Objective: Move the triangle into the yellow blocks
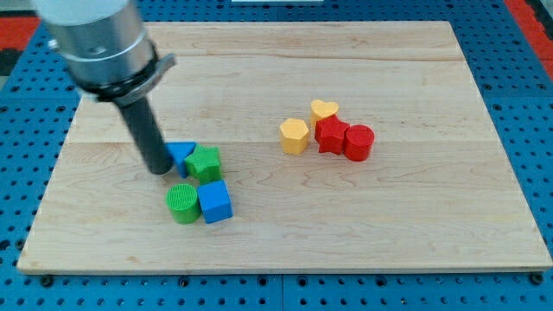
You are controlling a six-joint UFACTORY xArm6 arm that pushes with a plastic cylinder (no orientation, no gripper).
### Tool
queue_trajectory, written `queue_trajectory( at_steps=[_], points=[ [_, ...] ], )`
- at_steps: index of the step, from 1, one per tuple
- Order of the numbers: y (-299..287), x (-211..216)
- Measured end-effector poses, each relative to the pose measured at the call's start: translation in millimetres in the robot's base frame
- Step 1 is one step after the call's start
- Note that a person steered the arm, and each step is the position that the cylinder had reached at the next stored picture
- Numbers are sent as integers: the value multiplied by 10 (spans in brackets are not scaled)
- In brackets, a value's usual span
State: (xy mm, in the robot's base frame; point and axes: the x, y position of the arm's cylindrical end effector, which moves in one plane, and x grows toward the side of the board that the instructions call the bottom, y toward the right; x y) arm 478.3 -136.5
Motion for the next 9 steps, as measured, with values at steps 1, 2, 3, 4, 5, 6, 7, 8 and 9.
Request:
queue_trajectory(
  at_steps=[1, 2, 3, 4, 5, 6, 7, 8, 9],
  points=[
    [479, -68],
    [801, -121],
    [483, -376],
    [767, -601],
    [1339, -700],
    [1499, -792],
    [1510, -1217],
    [1733, -1122],
    [1722, -1013]
  ],
)
